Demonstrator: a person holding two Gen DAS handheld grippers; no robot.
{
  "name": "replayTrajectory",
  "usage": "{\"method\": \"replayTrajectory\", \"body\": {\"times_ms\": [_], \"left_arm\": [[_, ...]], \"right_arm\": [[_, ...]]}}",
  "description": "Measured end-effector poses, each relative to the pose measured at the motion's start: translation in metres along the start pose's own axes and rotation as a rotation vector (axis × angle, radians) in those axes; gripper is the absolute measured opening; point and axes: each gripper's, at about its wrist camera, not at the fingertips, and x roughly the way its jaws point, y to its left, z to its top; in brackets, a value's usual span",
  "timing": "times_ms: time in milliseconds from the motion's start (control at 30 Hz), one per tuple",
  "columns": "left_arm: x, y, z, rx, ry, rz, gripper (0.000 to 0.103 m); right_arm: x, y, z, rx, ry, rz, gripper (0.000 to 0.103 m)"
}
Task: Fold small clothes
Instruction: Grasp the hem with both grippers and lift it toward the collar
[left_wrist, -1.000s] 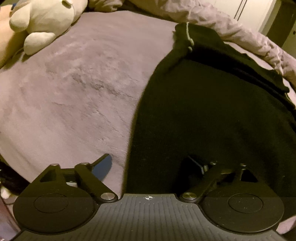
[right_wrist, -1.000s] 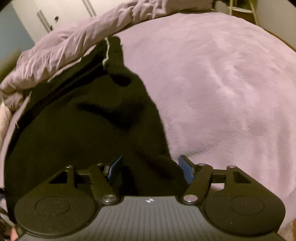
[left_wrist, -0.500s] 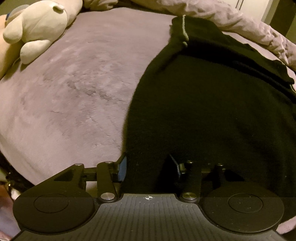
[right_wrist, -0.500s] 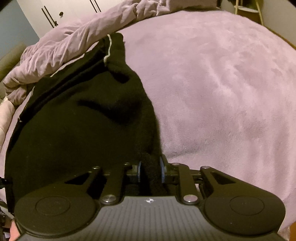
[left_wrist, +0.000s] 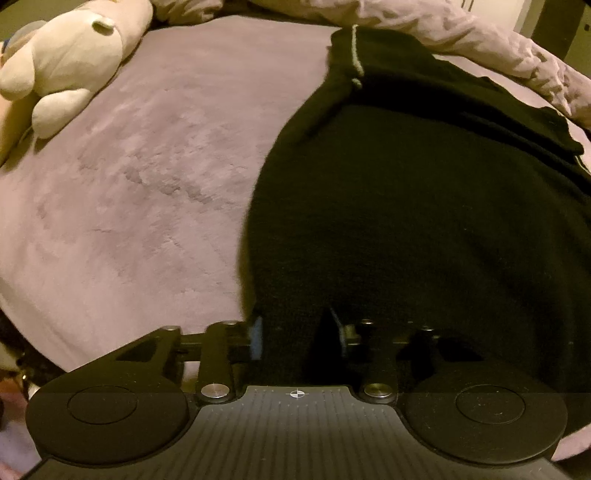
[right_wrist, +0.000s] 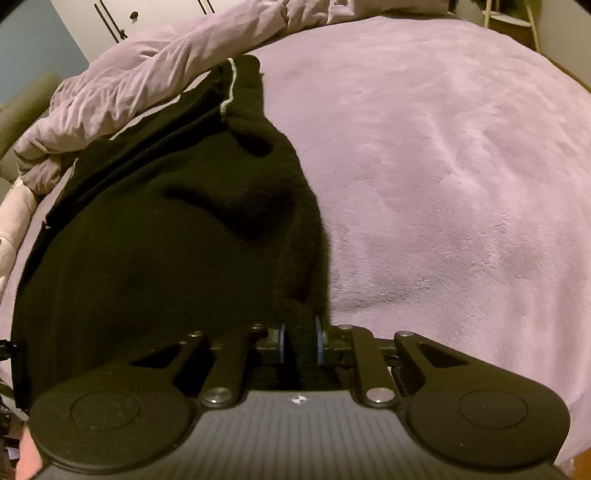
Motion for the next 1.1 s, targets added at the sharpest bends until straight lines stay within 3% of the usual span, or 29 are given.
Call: {"method": "replayTrajectory", "body": {"times_ms": [200,300,367,433,500,600,667,733,767,800,867,933,1033,1100], "left_arm": [[-0.003,-0.004,0.003,-0.007,0.005,-0.003,0.013],[-0.008,-0.001,0.006,-0.014,0.008,-0.047,0.011],[-0.01,0.002,0.005,-0.003,-0.006,-0.078,0.012],[-0.005,0.003,0.0,0.043,-0.001,-0.075,0.017],[-0.002,0.008,-0.007,0.052,0.003,-0.088,0.032],[-0.001,0.015,-0.013,0.039,0.01,-0.148,0.047],[-0.001,0.014,-0.016,0.052,0.021,-0.179,0.048],[-0.001,0.008,-0.019,0.101,0.02,-0.176,0.04],[-0.002,0.007,-0.019,0.124,0.024,-0.188,0.022],[-0.002,0.008,-0.018,0.132,0.033,-0.21,0.012],[-0.006,0.01,-0.013,0.132,0.052,-0.289,0.012],[-0.016,0.01,-0.005,0.139,0.051,-0.389,0.011],[-0.034,0.014,0.022,0.049,0.032,-0.54,0.011],[-0.048,0.011,0.047,0.022,-0.022,-0.587,0.011]], "right_arm": [[-0.006,-0.001,0.004,0.058,-0.002,0.058,0.011],[-0.01,0.002,0.007,0.057,-0.012,0.083,0.011],[-0.006,0.006,0.007,0.004,-0.001,0.05,0.011],[0.0,0.007,0.004,-0.025,0.022,0.024,0.016],[0.006,0.004,0.0,-0.028,0.041,0.011,0.019],[0.007,0.002,-0.001,-0.029,0.043,0.03,0.021],[0.008,0.002,0.0,-0.047,0.065,0.046,0.026],[0.01,0.008,0.001,-0.095,0.087,0.038,0.027],[0.01,0.011,0.001,-0.117,0.099,0.034,0.028],[0.01,0.014,0.003,-0.131,0.113,0.036,0.023],[0.011,0.02,0.008,-0.147,0.145,0.067,0.009],[0.007,0.024,0.015,-0.121,0.174,0.139,0.009],[-0.002,0.026,0.035,-0.032,0.173,0.291,0.009],[-0.006,0.028,0.055,0.03,0.143,0.364,0.009]]}}
